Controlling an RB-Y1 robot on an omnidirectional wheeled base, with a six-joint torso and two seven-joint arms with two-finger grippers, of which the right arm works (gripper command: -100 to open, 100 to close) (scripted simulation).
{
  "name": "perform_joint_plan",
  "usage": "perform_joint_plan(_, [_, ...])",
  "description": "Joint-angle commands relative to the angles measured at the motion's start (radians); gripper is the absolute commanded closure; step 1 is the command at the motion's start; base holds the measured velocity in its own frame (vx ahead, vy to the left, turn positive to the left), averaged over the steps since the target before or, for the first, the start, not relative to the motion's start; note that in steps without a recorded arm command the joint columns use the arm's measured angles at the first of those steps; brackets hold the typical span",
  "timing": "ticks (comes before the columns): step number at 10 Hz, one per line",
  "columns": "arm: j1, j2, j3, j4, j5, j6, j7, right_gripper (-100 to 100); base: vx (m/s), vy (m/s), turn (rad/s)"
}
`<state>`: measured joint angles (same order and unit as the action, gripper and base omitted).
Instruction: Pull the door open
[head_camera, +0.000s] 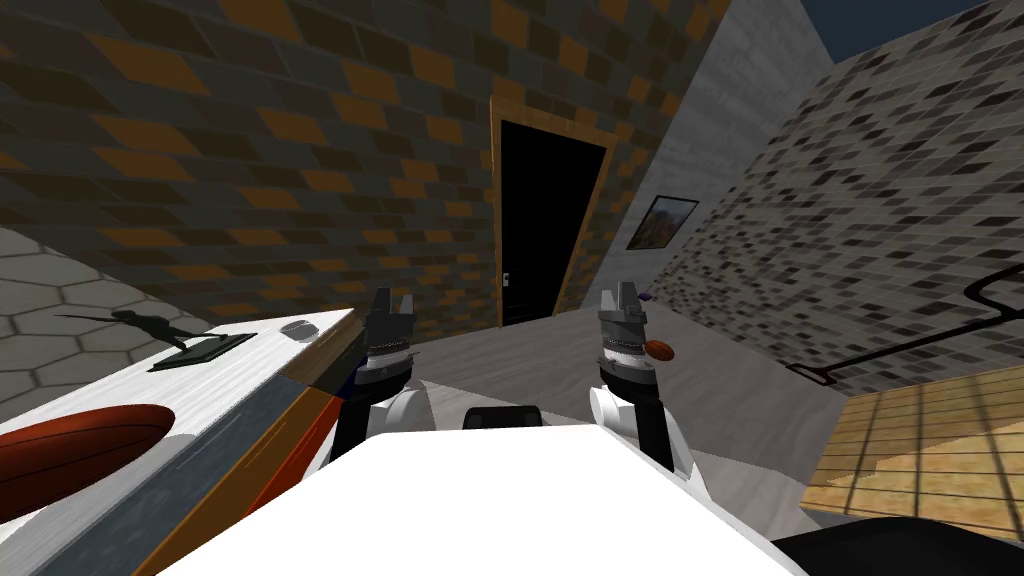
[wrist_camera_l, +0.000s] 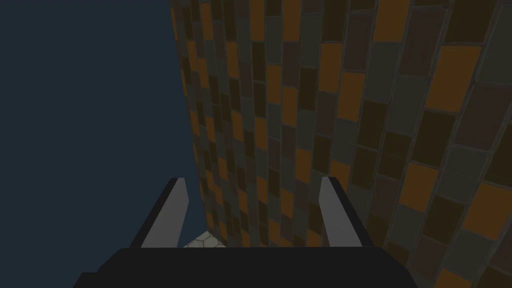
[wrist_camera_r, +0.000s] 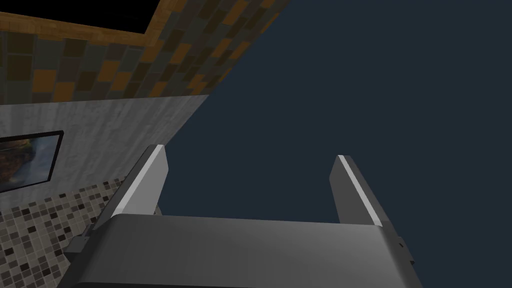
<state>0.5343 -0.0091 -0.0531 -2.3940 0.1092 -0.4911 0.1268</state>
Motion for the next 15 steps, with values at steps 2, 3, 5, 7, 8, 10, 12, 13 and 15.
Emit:
perform_joint_plan(2, [-0.016,-0.011,-0.004,0.049,0.01,-0.012,0.03,-100,0.091,-0.041,0.023])
perform_joint_plan(3, [-0.025,-0.015,-0.007,0.075,0.014,-0.019,0.045,-100,0.121,0.069,0.0])
perform_joint_plan(5, [-0.034,-0.021,-0.009,0.104,0.02,-0.026,0.064,-100,0.099,0.055,0.012])
perform_joint_plan(7, [-0.046,-0.027,-0.012,0.141,0.027,-0.035,0.086,-100,0.078,0.036,0.01])
perform_joint_plan(8, [-0.052,-0.03,-0.014,0.159,0.031,-0.04,0.097,-100,0.077,0.015,0.014])
perform_joint_plan(10, [-0.074,-0.039,-0.02,0.223,0.043,-0.056,0.136,-100,0.116,0.02,0.023])
perform_joint_plan(12, [-0.089,-0.045,-0.024,0.269,0.052,-0.067,0.164,-100,0.116,0.023,0.014])
perform_joint_plan(13, [-0.097,-0.048,-0.026,0.293,0.057,-0.073,0.179,-100,0.102,0.028,0.016])
perform_joint_plan(15, [-0.114,-0.054,-0.031,0.347,0.067,-0.087,0.211,-100,0.092,0.035,0.016])
